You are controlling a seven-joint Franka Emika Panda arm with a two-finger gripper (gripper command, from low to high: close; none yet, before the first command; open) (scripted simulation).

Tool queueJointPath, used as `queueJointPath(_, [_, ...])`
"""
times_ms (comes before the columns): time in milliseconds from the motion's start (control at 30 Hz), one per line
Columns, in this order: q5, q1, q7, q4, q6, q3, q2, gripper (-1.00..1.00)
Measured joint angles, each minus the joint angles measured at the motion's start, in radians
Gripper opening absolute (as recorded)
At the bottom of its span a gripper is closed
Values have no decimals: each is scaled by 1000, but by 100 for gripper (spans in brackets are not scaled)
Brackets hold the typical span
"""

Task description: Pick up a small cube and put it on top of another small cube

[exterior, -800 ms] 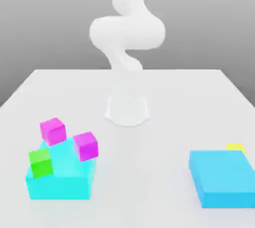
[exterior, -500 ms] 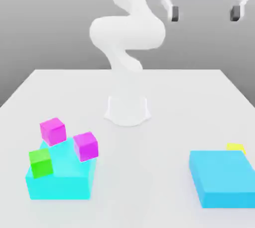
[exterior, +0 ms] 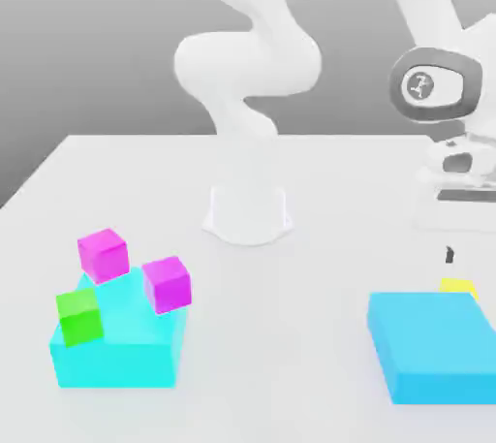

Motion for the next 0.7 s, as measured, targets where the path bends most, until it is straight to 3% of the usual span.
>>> queueJointPath(133, [-65, 95, 148, -23, 66, -33, 121, 0])
queueJointPath(367, [-314, 286, 347, 31, 174, -268, 297, 0])
queueJointPath(400, [-337, 301, 364, 36, 182, -287, 313, -100])
queueJointPath(600, [-348, 311, 372, 39, 190, -299, 320, -100])
queueJointPath(700, [-283, 256, 323, 23, 161, -231, 275, -100])
